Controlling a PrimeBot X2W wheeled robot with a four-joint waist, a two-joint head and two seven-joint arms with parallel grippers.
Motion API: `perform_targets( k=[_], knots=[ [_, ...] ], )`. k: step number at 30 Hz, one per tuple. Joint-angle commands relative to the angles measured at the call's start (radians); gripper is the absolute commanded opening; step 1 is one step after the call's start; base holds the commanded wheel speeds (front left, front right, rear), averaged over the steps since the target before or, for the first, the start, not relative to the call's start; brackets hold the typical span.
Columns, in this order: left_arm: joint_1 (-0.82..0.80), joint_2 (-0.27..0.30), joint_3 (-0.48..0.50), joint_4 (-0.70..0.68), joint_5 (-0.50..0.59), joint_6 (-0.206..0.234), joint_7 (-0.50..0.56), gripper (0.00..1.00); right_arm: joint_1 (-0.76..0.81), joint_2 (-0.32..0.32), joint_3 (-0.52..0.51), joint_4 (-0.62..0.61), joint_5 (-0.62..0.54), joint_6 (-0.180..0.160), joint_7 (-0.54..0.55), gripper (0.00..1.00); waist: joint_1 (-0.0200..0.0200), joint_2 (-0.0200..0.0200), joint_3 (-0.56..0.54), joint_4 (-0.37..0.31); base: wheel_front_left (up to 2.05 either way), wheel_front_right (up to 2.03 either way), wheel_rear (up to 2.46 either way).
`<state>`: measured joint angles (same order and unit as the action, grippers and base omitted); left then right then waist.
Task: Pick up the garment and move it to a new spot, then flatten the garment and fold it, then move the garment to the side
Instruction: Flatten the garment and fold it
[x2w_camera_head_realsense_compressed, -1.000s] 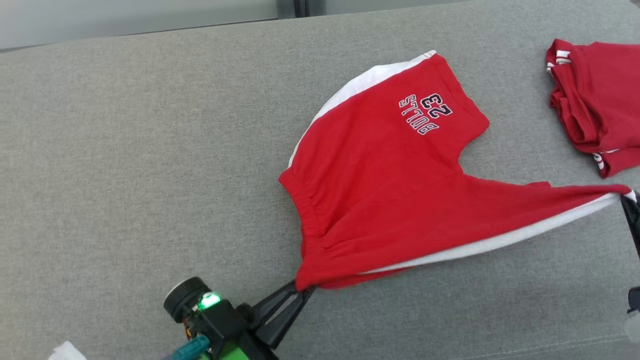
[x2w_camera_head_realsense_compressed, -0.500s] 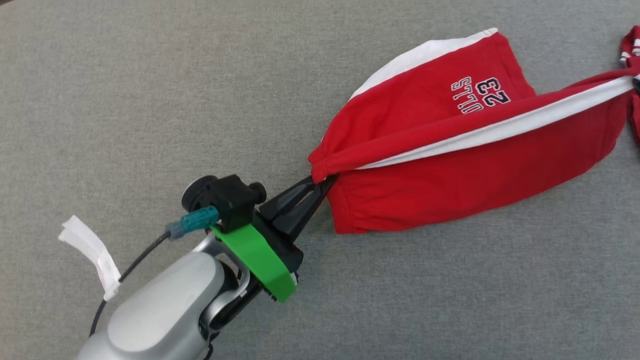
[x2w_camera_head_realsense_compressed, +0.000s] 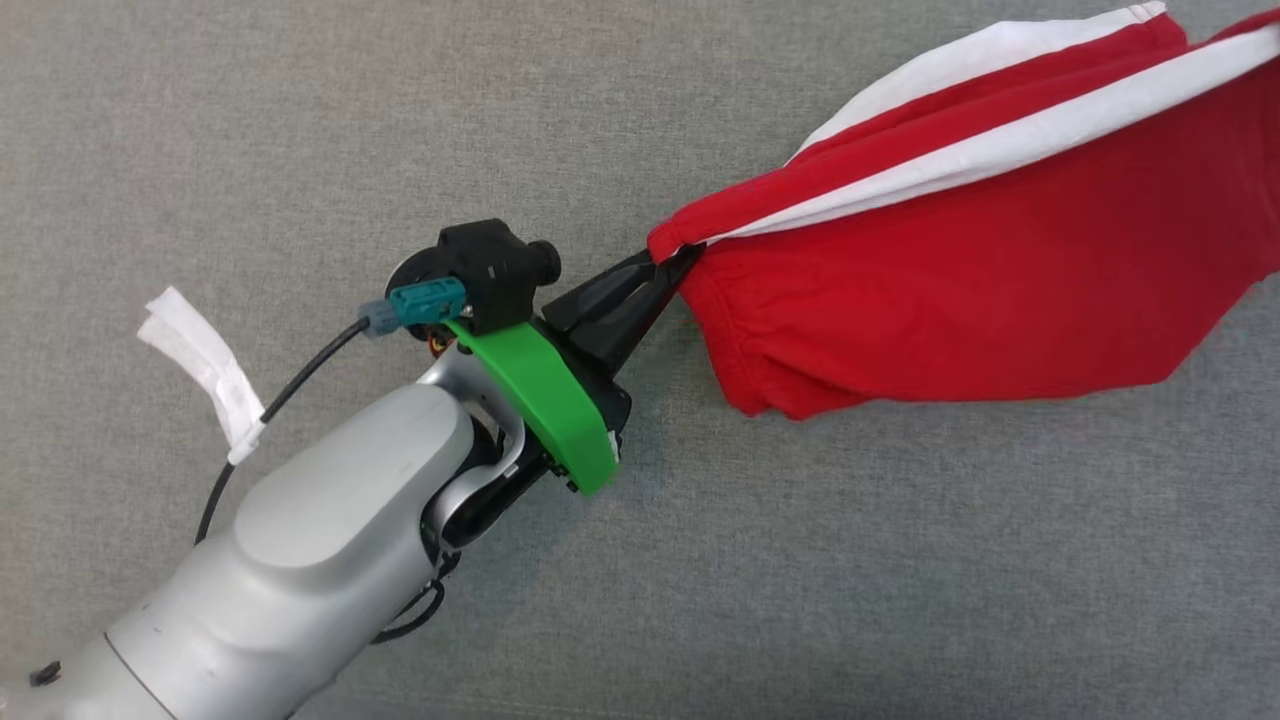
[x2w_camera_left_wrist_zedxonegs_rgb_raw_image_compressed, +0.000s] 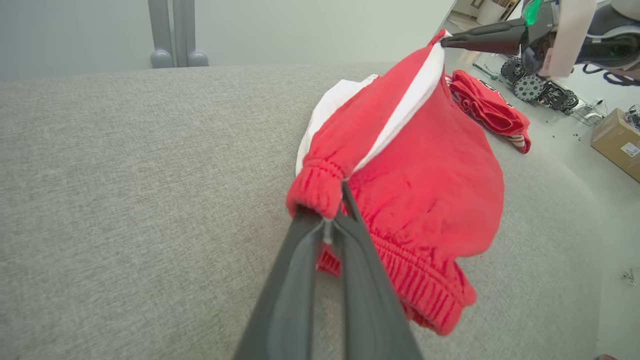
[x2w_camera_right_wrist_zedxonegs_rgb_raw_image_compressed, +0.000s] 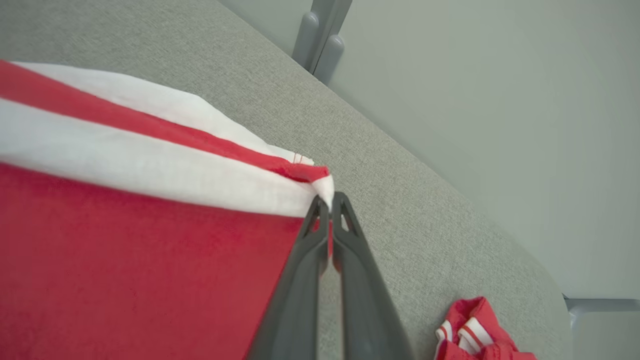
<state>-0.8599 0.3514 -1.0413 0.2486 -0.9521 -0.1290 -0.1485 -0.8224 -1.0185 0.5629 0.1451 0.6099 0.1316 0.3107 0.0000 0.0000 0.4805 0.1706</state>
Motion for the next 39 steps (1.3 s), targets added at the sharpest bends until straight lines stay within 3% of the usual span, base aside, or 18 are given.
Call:
perform_targets(
  k=[1, 8, 9, 10, 11, 12, 13, 17, 19, 24, 29, 34, 39],
  knots=[
    [-0.031, -0.006, -0.011, 0.012, -0.013, -0.002, -0.011, 0.00, -0.038, -0.004, 0.021, 0.023, 0.009, -0.002, -0.006, 0.00, 0.0000, 0.0000, 0.033, 0.028, 0.00, 0.00, 0.00],
    [-0.106, -0.024, -0.073, 0.090, -0.057, -0.002, -0.050, 0.00, -0.194, 0.043, 0.155, 0.150, 0.024, -0.002, -0.067, 0.00, 0.0000, 0.0000, 0.056, 0.030, 0.00, 0.00, 0.00],
    [-0.111, -0.028, -0.078, 0.099, -0.067, -0.002, -0.058, 0.00, -0.209, 0.053, 0.168, 0.167, 0.030, -0.002, -0.079, 0.27, 0.0000, 0.0000, 0.058, 0.028, 0.00, 0.00, 0.00],
    [-0.118, -0.030, -0.084, 0.109, -0.073, -0.002, -0.062, 0.00, -0.226, 0.064, 0.184, 0.188, 0.035, -0.002, -0.096, 0.93, 0.0000, 0.0000, 0.058, 0.026, 0.00, 0.00, 0.00],
    [-0.124, -0.031, -0.089, 0.117, -0.080, -0.002, -0.068, 0.06, -0.239, 0.073, 0.194, 0.204, 0.036, -0.002, -0.111, 1.00, 0.0000, 0.0000, 0.059, 0.024, 0.00, 0.00, 0.00],
    [-0.130, -0.033, -0.092, 0.129, -0.082, -0.002, -0.074, 0.48, -0.256, 0.082, 0.208, 0.222, 0.031, -0.002, -0.132, 1.00, 0.0000, 0.0000, 0.058, 0.021, 0.00, 0.00, 0.00],
    [-0.133, -0.034, -0.096, 0.138, -0.084, -0.002, -0.080, 1.00, -0.263, 0.090, 0.220, 0.235, 0.028, -0.002, -0.149, 1.00, 0.0000, 0.0000, 0.056, 0.018, 0.00, 0.00, 0.00],
    [-0.129, -0.033, -0.097, 0.177, -0.052, -0.002, -0.103, 1.00, -0.267, 0.116, 0.248, 0.287, 0.043, -0.002, -0.243, 1.00, 0.0000, 0.0000, 0.029, 0.004, 0.00, 0.00, 0.00],
    [-0.105, -0.022, -0.082, 0.190, -0.016, 0.022, -0.111, 1.00, -0.245, 0.127, 0.242, 0.301, 0.051, -0.002, -0.301, 1.00, 0.0000, 0.0000, 0.007, -0.007, 0.00, 0.00, 0.00],
    [0.026, 0.002, 0.044, 0.108, 0.109, 0.150, -0.117, 1.00, -0.124, 0.165, 0.196, 0.312, 0.115, -0.002, -0.421, 1.00, 0.0000, 0.0000, -0.060, -0.040, 0.00, 0.00, 0.00],
    [0.227, 0.008, 0.196, -0.042, 0.260, 0.271, -0.117, 1.00, 0.039, 0.203, 0.141, 0.314, 0.163, -0.002, -0.474, 1.00, 0.0000, 0.0000, -0.120, -0.062, 0.00, 0.00, 0.00],
    [0.443, -0.056, 0.349, -0.203, 0.399, 0.346, -0.116, 1.00, 0.203, 0.250, 0.066, 0.313, 0.224, -0.002, -0.489, 1.00, 0.0000, 0.0000, -0.159, -0.046, 0.00, 0.00, 0.00],
    [0.607, -0.160, 0.459, -0.297, 0.532, 0.338, -0.115, 1.00, 0.274, 0.271, -0.011, 0.327, 0.260, -0.002, -0.485, 1.00, 0.0000, 0.0000, -0.166, 0.007, 0.00, 0.00, 0.00]
  ],
)
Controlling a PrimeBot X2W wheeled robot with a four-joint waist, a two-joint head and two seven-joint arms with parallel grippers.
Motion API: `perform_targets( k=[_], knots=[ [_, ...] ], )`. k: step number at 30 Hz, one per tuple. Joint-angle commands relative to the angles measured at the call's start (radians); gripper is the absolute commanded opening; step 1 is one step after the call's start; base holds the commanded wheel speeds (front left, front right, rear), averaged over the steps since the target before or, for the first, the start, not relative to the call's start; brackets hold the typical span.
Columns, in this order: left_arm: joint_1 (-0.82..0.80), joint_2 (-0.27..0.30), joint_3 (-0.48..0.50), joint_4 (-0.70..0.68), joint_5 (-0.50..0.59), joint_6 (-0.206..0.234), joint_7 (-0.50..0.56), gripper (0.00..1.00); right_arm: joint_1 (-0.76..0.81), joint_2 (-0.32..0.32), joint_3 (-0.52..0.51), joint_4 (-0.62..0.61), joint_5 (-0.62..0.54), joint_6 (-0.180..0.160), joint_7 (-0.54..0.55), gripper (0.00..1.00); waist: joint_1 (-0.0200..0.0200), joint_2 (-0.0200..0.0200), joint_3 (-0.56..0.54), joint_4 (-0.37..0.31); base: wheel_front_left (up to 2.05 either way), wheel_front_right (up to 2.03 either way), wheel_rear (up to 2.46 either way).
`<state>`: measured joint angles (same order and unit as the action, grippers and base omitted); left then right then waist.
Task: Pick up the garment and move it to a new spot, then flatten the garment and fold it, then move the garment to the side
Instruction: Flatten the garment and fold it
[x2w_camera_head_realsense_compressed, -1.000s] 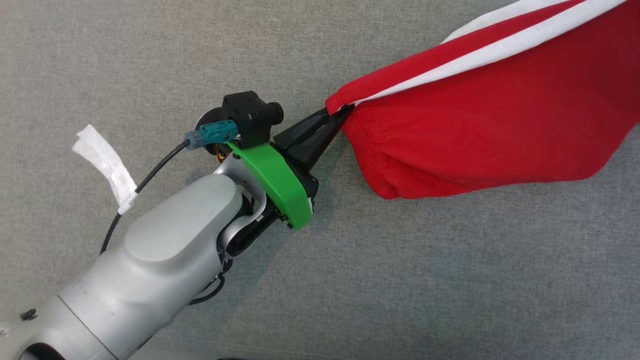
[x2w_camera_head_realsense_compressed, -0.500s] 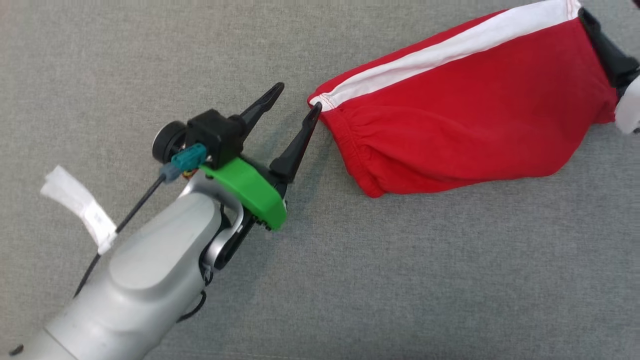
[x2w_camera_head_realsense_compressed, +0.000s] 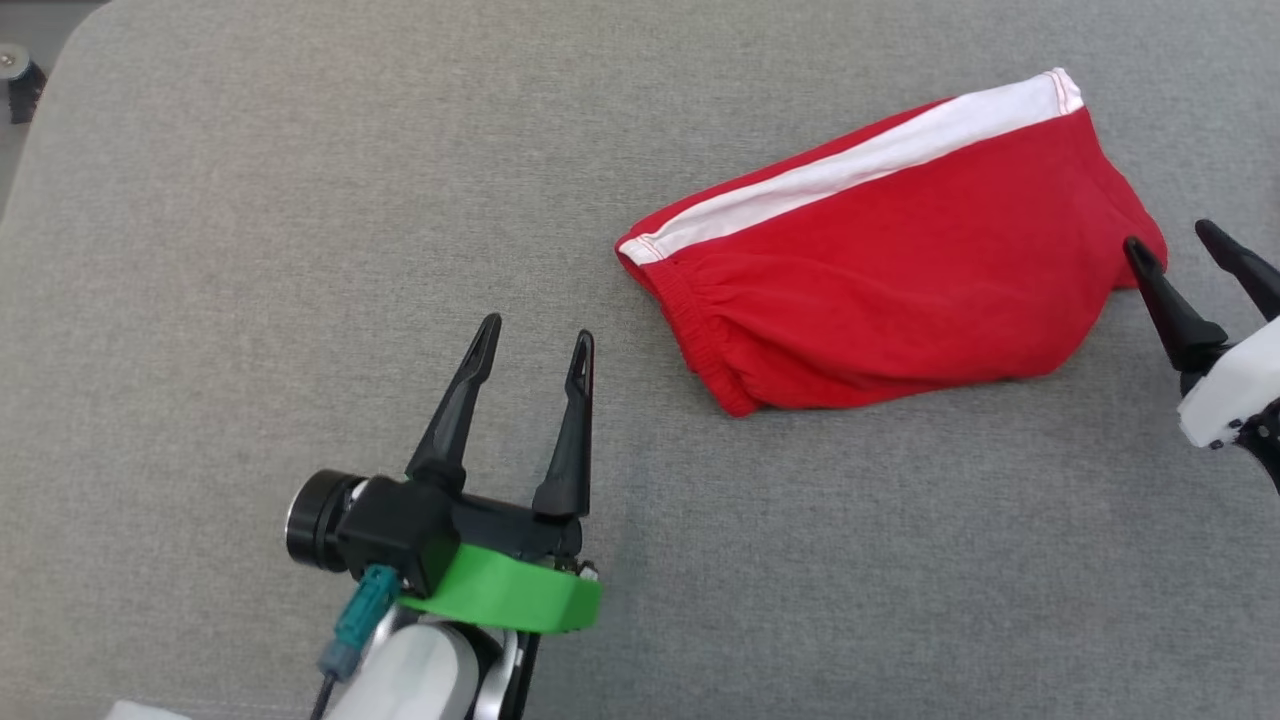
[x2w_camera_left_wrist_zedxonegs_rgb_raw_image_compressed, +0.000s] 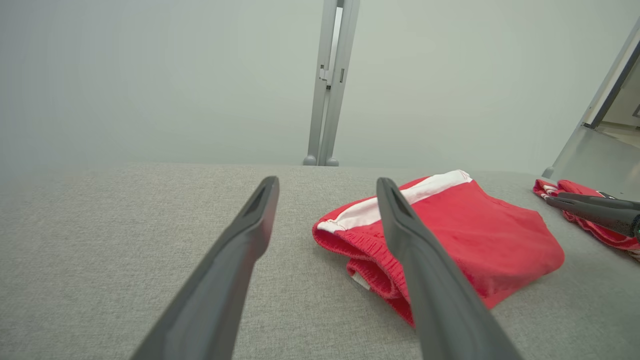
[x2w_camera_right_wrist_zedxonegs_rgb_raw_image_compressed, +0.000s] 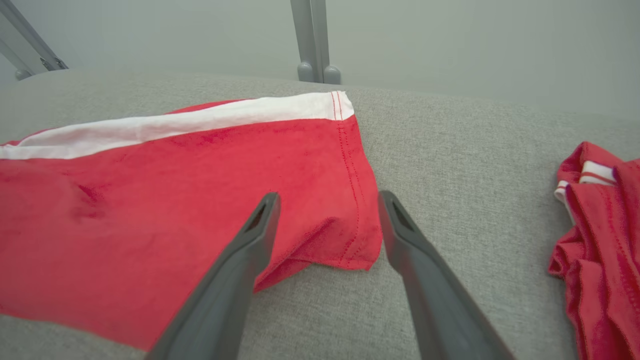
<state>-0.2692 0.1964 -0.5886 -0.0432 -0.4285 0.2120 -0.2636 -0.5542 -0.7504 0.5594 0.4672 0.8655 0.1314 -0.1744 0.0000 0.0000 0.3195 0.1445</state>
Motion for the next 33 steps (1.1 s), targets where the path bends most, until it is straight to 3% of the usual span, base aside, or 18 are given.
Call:
perform_targets(
  k=[1, 9, 15, 22, 23, 25, 33],
  knots=[
    [0.037, -0.021, 0.018, -0.011, 0.037, -0.008, 0.000, 1.00, 0.004, 0.001, -0.023, 0.018, 0.000, -0.001, 0.002, 1.00, 0.0000, 0.0000, -0.003, 0.043, 0.00, 0.00, 0.00],
    [0.118, -0.124, 0.060, -0.010, 0.173, -0.112, 0.000, 1.00, -0.115, 0.010, -0.116, 0.255, -0.126, -0.001, 0.093, 1.00, 0.0000, 0.0000, 0.050, 0.169, 0.00, 0.00, 0.00],
    [0.122, -0.143, 0.078, -0.015, 0.191, -0.142, 0.000, 1.00, -0.169, 0.021, -0.131, 0.381, -0.163, -0.001, 0.139, 1.00, 0.0000, 0.0000, 0.083, 0.239, 0.00, 0.00, 0.00],
    [0.135, -0.146, 0.088, -0.026, 0.171, -0.141, 0.000, 1.00, -0.138, 0.071, -0.081, 0.434, -0.123, 0.002, 0.206, 1.00, 0.0000, 0.0000, 0.079, 0.247, 0.00, 0.00, 0.00],
    [0.134, -0.146, 0.088, -0.028, 0.171, -0.138, 0.000, 1.00, -0.132, 0.077, -0.071, 0.432, -0.116, 0.002, 0.216, 0.51, 0.0000, 0.0000, 0.077, 0.241, 0.00, 0.00, 0.00],
    [0.131, -0.146, 0.088, -0.030, 0.175, -0.136, 0.000, 1.00, -0.124, 0.082, -0.056, 0.425, -0.099, 0.002, 0.223, 0.00, 0.0000, 0.0000, 0.076, 0.226, 0.00, 0.00, 0.00],
    [0.125, -0.145, 0.113, -0.024, 0.203, -0.147, 0.000, 1.00, -0.111, 0.058, -0.034, 0.395, -0.068, -0.002, 0.169, 0.00, 0.0000, 0.0000, 0.061, 0.121, 0.00, 0.00, 0.00]
  ],
)
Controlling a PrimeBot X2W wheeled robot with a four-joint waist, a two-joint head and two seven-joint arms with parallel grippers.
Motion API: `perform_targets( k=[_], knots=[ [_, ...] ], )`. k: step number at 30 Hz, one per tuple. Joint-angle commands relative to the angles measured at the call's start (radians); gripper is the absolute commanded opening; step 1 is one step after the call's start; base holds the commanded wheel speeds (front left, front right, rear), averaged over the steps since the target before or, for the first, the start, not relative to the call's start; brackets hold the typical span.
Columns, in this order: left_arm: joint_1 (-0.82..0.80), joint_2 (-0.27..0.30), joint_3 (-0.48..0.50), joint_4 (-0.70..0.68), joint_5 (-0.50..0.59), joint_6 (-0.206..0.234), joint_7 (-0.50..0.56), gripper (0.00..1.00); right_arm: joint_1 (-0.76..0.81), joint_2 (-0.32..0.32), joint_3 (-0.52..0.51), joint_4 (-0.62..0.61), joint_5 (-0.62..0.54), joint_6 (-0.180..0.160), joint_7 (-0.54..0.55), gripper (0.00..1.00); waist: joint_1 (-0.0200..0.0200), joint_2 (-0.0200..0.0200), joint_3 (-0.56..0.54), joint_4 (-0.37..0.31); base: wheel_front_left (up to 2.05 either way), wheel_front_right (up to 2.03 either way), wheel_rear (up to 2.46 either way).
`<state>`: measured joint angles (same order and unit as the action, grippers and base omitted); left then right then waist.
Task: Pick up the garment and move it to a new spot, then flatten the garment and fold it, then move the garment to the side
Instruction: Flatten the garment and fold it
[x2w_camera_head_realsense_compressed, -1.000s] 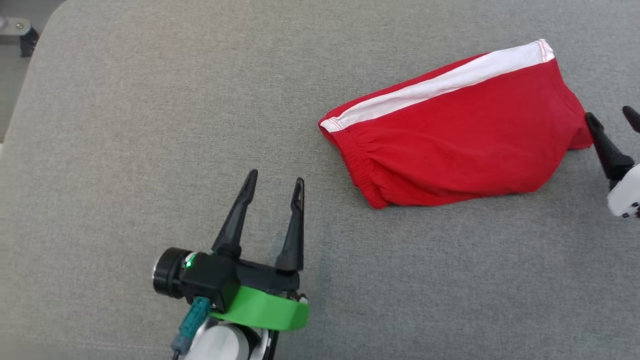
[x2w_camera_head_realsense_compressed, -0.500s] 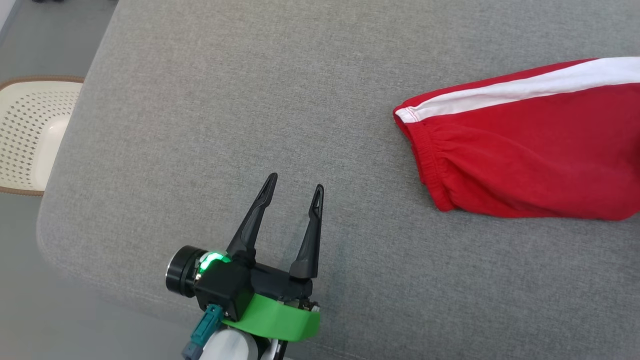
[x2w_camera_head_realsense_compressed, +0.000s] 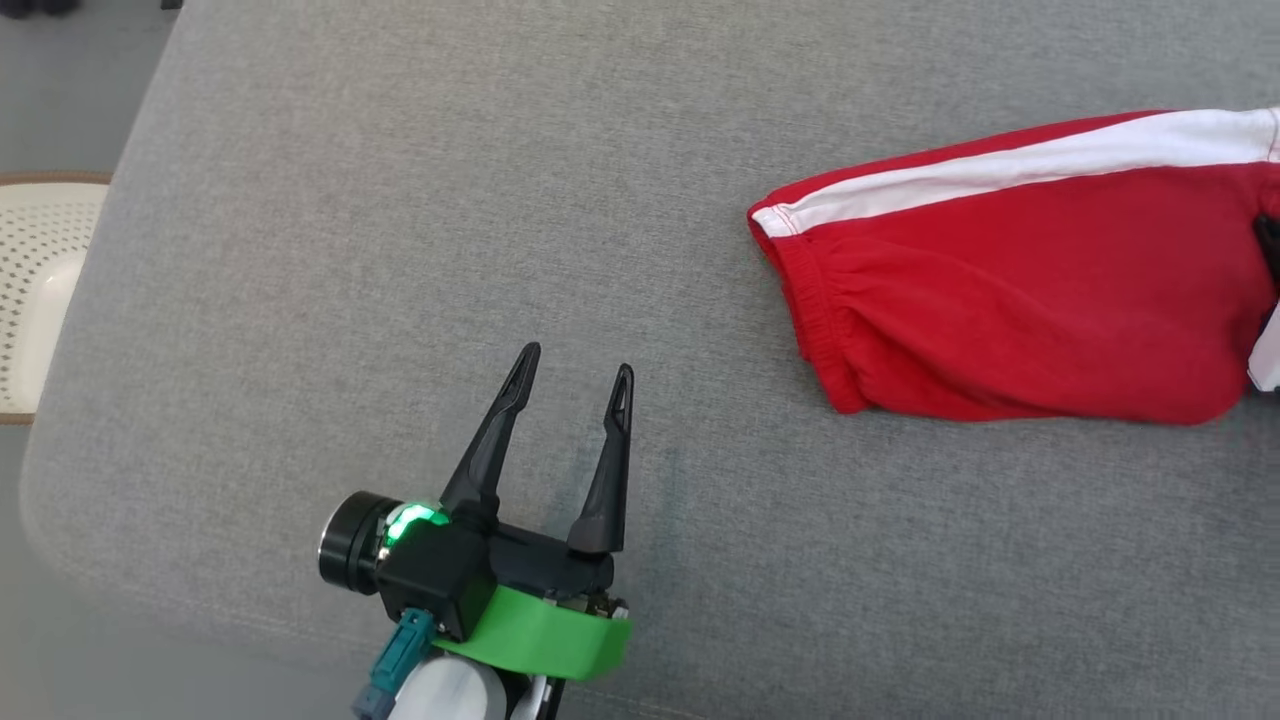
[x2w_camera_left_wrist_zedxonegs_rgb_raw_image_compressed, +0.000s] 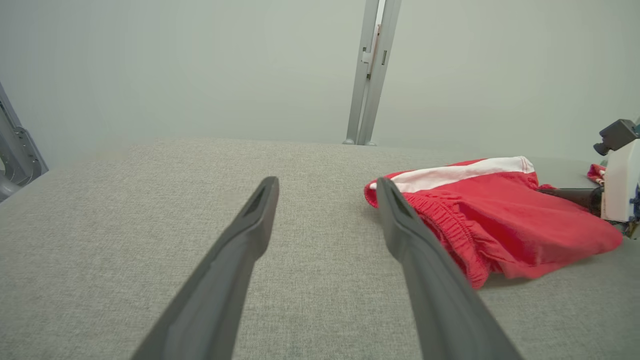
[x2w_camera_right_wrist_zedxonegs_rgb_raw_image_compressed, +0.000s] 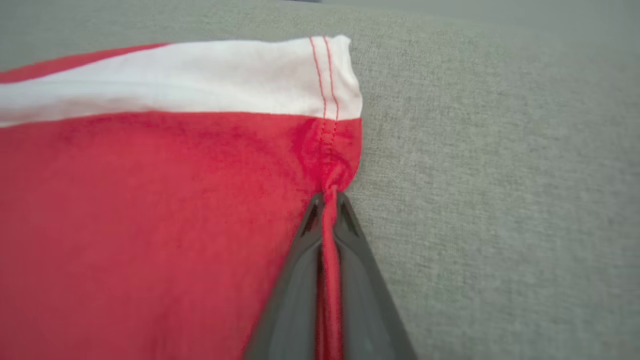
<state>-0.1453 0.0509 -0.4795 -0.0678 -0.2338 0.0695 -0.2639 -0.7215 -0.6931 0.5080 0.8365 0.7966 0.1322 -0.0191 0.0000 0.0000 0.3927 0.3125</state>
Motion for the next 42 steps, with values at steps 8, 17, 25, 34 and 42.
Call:
perform_targets(
  k=[8, 17, 25, 34, 42],
  knots=[
    [-0.001, 0.001, 0.035, 0.018, 0.034, -0.025, 0.000, 1.00, 0.059, -0.072, 0.022, 0.008, -0.012, -0.003, -0.073, 0.00, 0.0000, 0.0000, -0.058, -0.153, 0.00, 0.00, 0.00],
    [0.023, 0.001, 0.047, 0.034, 0.042, -0.035, 0.000, 1.00, -0.005, -0.075, 0.047, -0.080, -0.074, -0.002, -0.106, 0.00, 0.0000, 0.0000, -0.105, -0.206, 0.00, 0.00, 0.00],
    [0.045, 0.001, 0.052, 0.050, 0.044, -0.038, 0.000, 1.00, -0.011, 0.023, 0.040, -0.238, -0.164, -0.002, -0.095, 0.00, 0.0000, 0.0000, -0.162, -0.185, 0.00, 0.00, 0.00],
    [0.067, 0.001, 0.041, 0.054, 0.028, -0.034, 0.000, 1.00, 0.101, 0.187, 0.003, -0.433, -0.274, -0.002, 0.010, 0.00, 0.0000, 0.0000, -0.197, -0.122, 0.00, 0.00, 0.00],
    [0.061, 0.001, 0.032, 0.048, 0.015, -0.026, 0.000, 1.00, 0.194, 0.303, 0.031, -0.507, -0.317, -0.002, 0.127, 1.00, 0.0000, 0.0000, -0.190, -0.076, 0.00, 0.00, 0.00]
  ],
)
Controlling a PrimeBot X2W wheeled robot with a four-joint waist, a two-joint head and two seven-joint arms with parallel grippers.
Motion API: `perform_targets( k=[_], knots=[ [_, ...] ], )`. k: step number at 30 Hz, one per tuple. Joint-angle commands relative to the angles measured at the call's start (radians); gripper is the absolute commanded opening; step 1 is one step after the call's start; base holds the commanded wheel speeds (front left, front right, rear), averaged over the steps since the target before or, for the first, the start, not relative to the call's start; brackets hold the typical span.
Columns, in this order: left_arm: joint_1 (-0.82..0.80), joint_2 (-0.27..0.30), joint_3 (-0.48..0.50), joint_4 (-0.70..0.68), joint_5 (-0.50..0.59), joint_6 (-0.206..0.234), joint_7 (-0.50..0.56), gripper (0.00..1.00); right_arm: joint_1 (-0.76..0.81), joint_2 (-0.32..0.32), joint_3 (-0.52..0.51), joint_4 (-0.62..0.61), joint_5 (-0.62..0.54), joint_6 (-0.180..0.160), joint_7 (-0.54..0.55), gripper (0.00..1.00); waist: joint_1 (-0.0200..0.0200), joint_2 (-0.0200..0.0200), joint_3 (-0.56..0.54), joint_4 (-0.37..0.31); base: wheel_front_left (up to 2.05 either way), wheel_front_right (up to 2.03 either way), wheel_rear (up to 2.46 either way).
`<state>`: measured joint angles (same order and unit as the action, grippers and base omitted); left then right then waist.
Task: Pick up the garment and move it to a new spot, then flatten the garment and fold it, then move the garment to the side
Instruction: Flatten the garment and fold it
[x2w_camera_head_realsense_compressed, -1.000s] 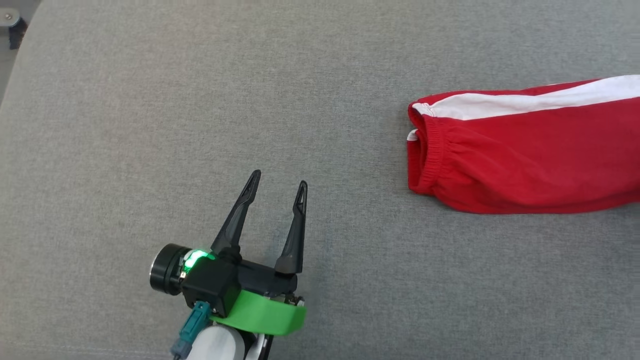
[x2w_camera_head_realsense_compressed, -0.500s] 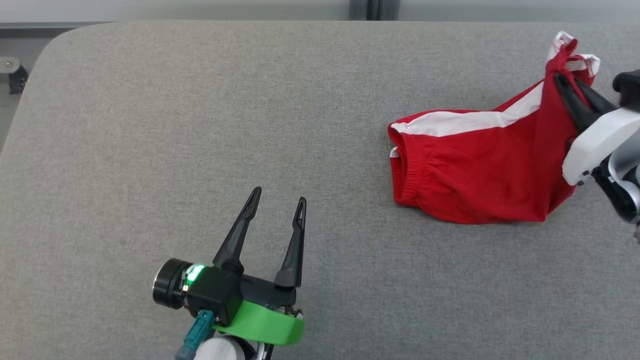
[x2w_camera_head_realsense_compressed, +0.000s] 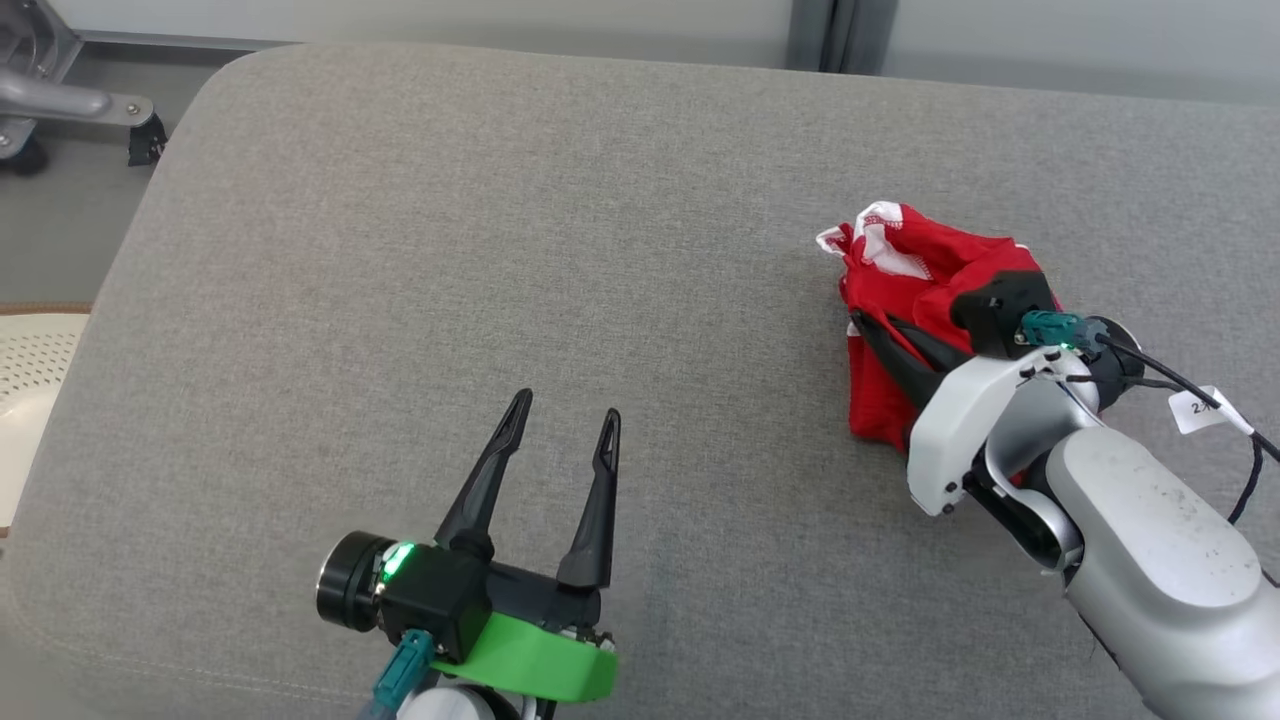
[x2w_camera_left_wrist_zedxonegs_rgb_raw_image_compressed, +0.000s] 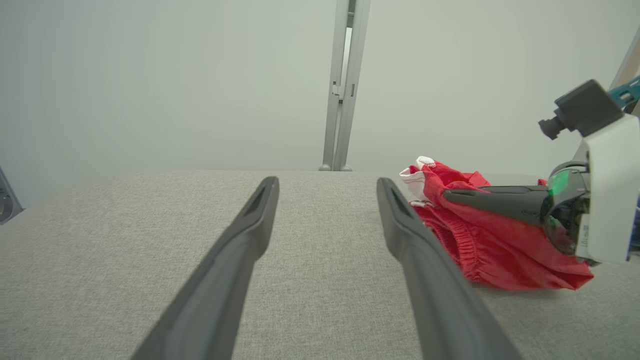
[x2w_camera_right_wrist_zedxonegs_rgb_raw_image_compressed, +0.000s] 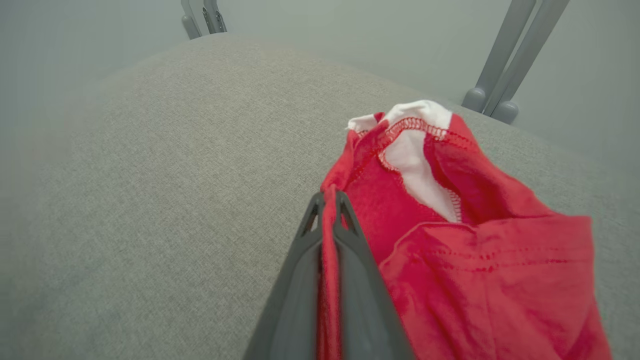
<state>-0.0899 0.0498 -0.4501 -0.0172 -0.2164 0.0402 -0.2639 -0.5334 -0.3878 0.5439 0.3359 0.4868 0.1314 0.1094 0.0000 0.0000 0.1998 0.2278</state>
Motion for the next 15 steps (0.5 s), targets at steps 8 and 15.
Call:
perform_targets(
  k=[8, 15],
  knots=[
    [0.017, 0.002, 0.005, -0.005, -0.009, 0.014, 0.000, 1.00, 0.100, -0.024, -0.138, -0.166, -0.015, -0.001, -0.061, 1.00, 0.0000, 0.0000, -0.001, -0.001, 0.00, 0.00, 0.00],
    [0.020, 0.002, -0.001, -0.010, -0.006, 0.013, 0.000, 1.00, 0.219, -0.108, -0.353, -0.221, 0.066, -0.001, -0.021, 1.00, 0.0000, 0.0000, -0.005, -0.013, 0.00, 0.00, 0.00]
  ],
)
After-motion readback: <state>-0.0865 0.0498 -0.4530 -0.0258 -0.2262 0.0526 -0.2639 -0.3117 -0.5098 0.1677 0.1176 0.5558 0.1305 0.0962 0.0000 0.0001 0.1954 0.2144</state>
